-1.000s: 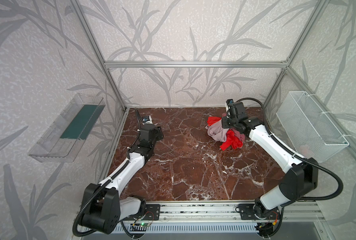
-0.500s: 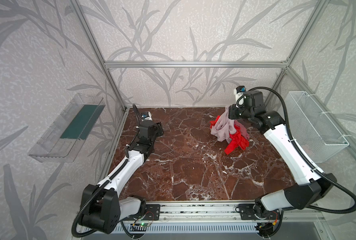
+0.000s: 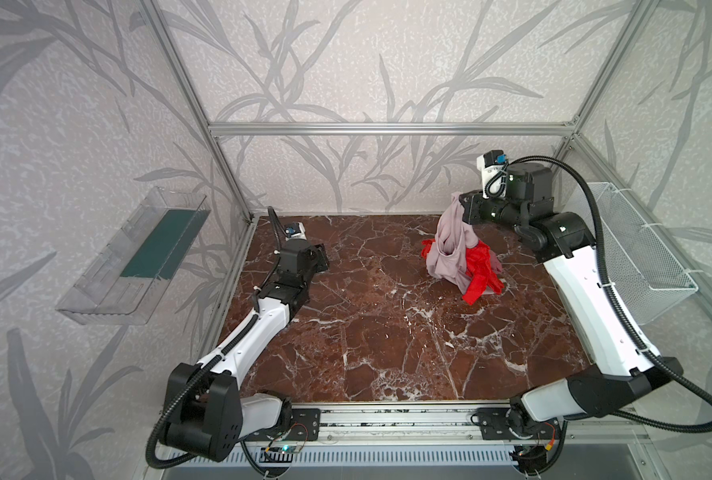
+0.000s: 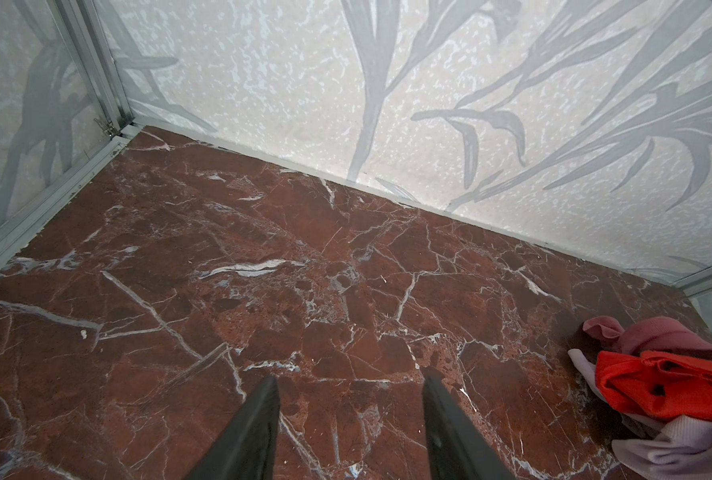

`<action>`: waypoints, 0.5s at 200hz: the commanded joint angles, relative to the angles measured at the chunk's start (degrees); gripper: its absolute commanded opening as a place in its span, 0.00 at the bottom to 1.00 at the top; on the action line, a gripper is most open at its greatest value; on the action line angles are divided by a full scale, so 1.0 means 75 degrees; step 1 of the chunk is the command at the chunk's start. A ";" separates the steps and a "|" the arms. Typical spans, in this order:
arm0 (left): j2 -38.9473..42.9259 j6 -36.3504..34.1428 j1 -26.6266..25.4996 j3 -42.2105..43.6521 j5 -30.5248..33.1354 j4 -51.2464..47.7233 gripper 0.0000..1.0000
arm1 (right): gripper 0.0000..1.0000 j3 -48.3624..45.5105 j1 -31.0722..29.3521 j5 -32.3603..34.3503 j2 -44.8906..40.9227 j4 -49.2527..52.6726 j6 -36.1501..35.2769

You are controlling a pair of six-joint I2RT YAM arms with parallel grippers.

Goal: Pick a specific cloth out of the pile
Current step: 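Lift the lavender shirt high out of the pile with the right gripper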

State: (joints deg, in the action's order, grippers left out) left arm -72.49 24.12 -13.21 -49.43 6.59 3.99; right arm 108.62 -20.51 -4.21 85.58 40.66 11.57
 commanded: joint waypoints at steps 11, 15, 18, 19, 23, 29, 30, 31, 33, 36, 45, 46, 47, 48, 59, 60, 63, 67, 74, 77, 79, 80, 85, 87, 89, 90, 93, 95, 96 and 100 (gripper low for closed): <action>0.0084 0.0044 -0.0031 -0.0305 -0.0068 -0.0184 0.54 | 0.00 0.1016 0.0051 -0.0566 0.0171 -0.0210 0.0097; 0.0093 0.0041 -0.0031 -0.0311 -0.0065 -0.0202 0.53 | 0.00 0.1122 0.0059 -0.0605 0.0203 -0.0174 0.0108; 0.0101 0.0040 -0.0028 -0.0317 -0.0069 -0.0208 0.54 | 0.00 0.1229 0.0063 -0.0629 0.0219 -0.0155 0.0119; 0.0102 0.0041 -0.0030 -0.0315 -0.0070 -0.0206 0.54 | 0.00 0.1260 0.0069 -0.0643 0.0228 -0.0146 0.0120; 0.0105 0.0033 -0.0031 -0.0332 -0.0070 -0.0214 0.54 | 0.00 0.1370 0.0074 -0.0693 0.0263 -0.0101 0.0121; 0.0117 0.0042 -0.0031 -0.0331 -0.0087 -0.0205 0.53 | 0.00 0.1540 0.0075 -0.0762 0.0304 -0.0037 0.0121; 0.0116 0.0042 -0.0031 -0.0333 -0.0090 -0.0210 0.53 | 0.00 0.1568 0.0075 -0.0768 0.0312 -0.0028 0.0121; 0.0115 0.0036 -0.0031 -0.0328 -0.0092 -0.0213 0.54 | 0.00 0.1611 0.0075 -0.0772 0.0322 -0.0024 0.0121; 0.0117 0.0040 -0.0031 -0.0328 -0.0099 -0.0209 0.54 | 0.00 0.1643 0.0075 -0.0800 0.0335 -0.0012 0.0124; 0.0131 0.0042 -0.0030 -0.0330 -0.0104 -0.0206 0.53 | 0.00 0.1716 0.0078 -0.0844 0.0348 0.0018 0.0121; 0.0145 0.0057 -0.0031 -0.0346 -0.0126 -0.0211 0.53 | 0.00 0.1912 0.0087 -0.0925 0.0385 0.0061 0.0131; 0.0147 0.0067 -0.0031 -0.0341 -0.0127 -0.0207 0.53 | 0.00 0.1956 0.0087 -0.0941 0.0389 0.0068 0.0132; 0.0154 0.0072 -0.0031 -0.0344 -0.0128 -0.0211 0.53 | 0.00 0.1956 0.0087 -0.0941 0.0389 0.0068 0.0132; 0.0152 0.0075 -0.0031 -0.0339 -0.0128 -0.0208 0.53 | 0.00 0.1975 0.0087 -0.0952 0.0395 0.0083 0.0133; 0.0184 0.0079 -0.0031 -0.0359 -0.0173 -0.0236 0.54 | 0.00 0.2190 0.0090 -0.0986 0.0418 0.0152 0.0121; 0.0190 0.0072 -0.0031 -0.0365 -0.0174 -0.0238 0.54 | 0.00 0.2209 0.0094 -0.0986 0.0421 0.0166 0.0121; 0.0185 0.0076 -0.0034 -0.0359 -0.0175 -0.0245 0.54 | 0.00 0.2276 0.0104 -0.0986 0.0433 0.0184 0.0121; 0.0196 0.0077 -0.0031 -0.0370 -0.0176 -0.0250 0.53 | 0.00 0.2355 0.0110 -0.0989 0.0443 0.0205 0.0121; 0.0208 0.0071 -0.0031 -0.0381 -0.0178 -0.0251 0.54 | 0.00 0.2457 0.0132 -0.0985 0.0444 0.0257 0.0121; 0.0223 0.0076 -0.0031 -0.0386 -0.0176 -0.0249 0.53 | 0.00 0.2494 0.0139 -0.1002 0.0457 0.0267 0.0121; 0.0221 0.0071 -0.0031 -0.0392 -0.0176 -0.0250 0.53 | 0.00 0.2535 0.0138 -0.1019 0.0459 0.0272 0.0121; 0.0226 0.0074 -0.0031 -0.0393 -0.0176 -0.0250 0.53 | 0.00 0.2546 0.0147 -0.1026 0.0460 0.0284 0.0121; 0.0243 0.0080 -0.0031 -0.0392 -0.0186 -0.0259 0.53 | 0.00 0.2604 0.0154 -0.1064 0.0450 0.0300 0.0121; 0.0258 0.0084 -0.0031 -0.0399 -0.0193 -0.0261 0.53 | 0.00 0.2624 0.0156 -0.1085 0.0449 0.0301 0.0130; 0.0259 0.0088 -0.0031 -0.0389 -0.0197 -0.0262 0.53 | 0.00 0.2658 0.0157 -0.1090 0.0457 0.0307 0.0138; 0.0263 0.0088 -0.0031 -0.0392 -0.0198 -0.0274 0.53 | 0.00 0.2666 0.0157 -0.1102 0.0465 0.0308 0.0141; 0.0272 0.0095 -0.0031 -0.0402 -0.0209 -0.0278 0.53 | 0.00 0.2688 0.0167 -0.1128 0.0468 0.0314 0.0153; 0.0283 0.0090 -0.0025 -0.0402 -0.0219 -0.0284 0.53 | 0.00 0.2712 0.0168 -0.1144 0.0468 0.0325 0.0155; 0.0286 0.0095 -0.0028 -0.0398 -0.0221 -0.0285 0.53 | 0.00 0.2734 0.0174 -0.1159 0.0470 0.0322 0.0162; 0.0312 0.0096 -0.0031 -0.0405 -0.0231 -0.0297 0.53 | 0.00 0.2772 0.0173 -0.1206 0.0481 0.0320 0.0173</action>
State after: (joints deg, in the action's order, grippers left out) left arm -72.27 24.16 -13.23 -50.59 5.58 2.85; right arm 126.26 -19.70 -10.55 89.17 43.75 12.29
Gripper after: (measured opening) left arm 0.533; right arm 0.056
